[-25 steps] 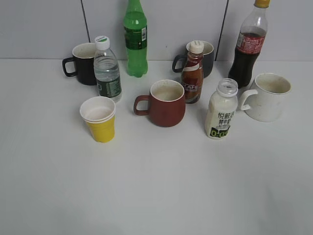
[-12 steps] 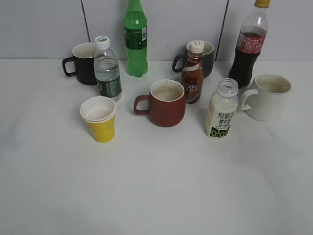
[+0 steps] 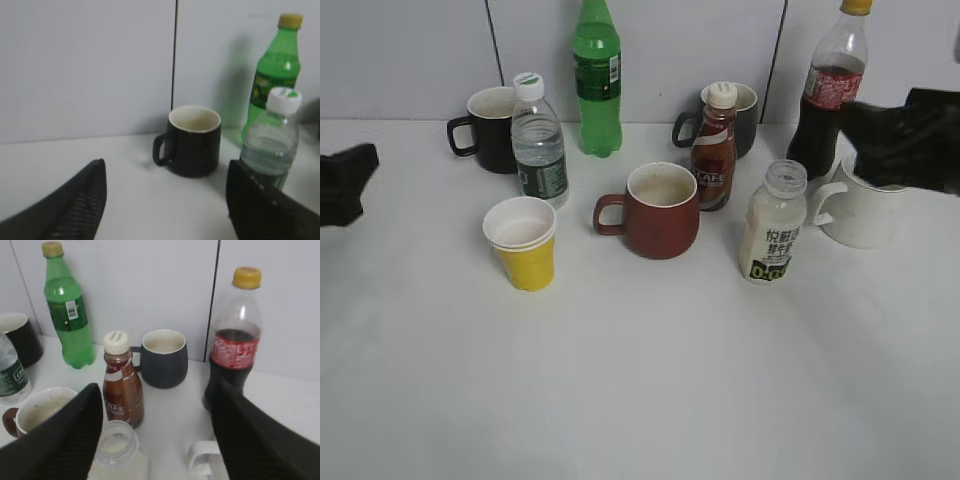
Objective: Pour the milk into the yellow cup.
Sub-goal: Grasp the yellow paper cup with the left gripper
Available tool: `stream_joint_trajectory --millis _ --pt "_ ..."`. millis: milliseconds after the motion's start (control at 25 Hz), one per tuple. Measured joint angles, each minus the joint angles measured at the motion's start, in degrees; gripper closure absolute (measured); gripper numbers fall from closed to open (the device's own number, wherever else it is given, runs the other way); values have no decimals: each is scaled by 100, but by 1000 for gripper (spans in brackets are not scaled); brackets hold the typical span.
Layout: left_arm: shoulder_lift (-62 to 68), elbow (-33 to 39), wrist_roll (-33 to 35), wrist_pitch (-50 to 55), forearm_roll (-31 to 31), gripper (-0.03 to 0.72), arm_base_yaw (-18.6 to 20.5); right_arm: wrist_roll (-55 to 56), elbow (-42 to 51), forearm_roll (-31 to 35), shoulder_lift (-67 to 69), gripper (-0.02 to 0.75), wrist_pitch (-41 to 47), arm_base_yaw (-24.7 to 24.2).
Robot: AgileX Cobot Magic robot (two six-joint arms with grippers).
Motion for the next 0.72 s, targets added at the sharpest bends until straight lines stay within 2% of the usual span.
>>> stream_joint_trajectory --millis 160,360,520,560,600,640,720 --pt "708 260 0 -611 367 120 0 12 71 -25 697 228 -295 131" --pt "1488 799 0 -1706 532 120 0 24 561 -88 1220 230 -1225 245" --pt "1794 863 0 -1797 889 120 0 29 827 -219 1549 229 -1678 245" --pt "2032 813 0 -1839 1414 120 0 64 850 -309 1658 229 -1774 245" --pt "2032 813 0 -1839 1414 120 0 102 854 -401 1768 229 -1849 245" --pt "2197 668 0 -1838 1892 120 0 137 854 -511 1863 230 -1922 245" --pt "2361 476 0 -1850 2188 120 0 177 854 -617 2110 230 -2172 245"
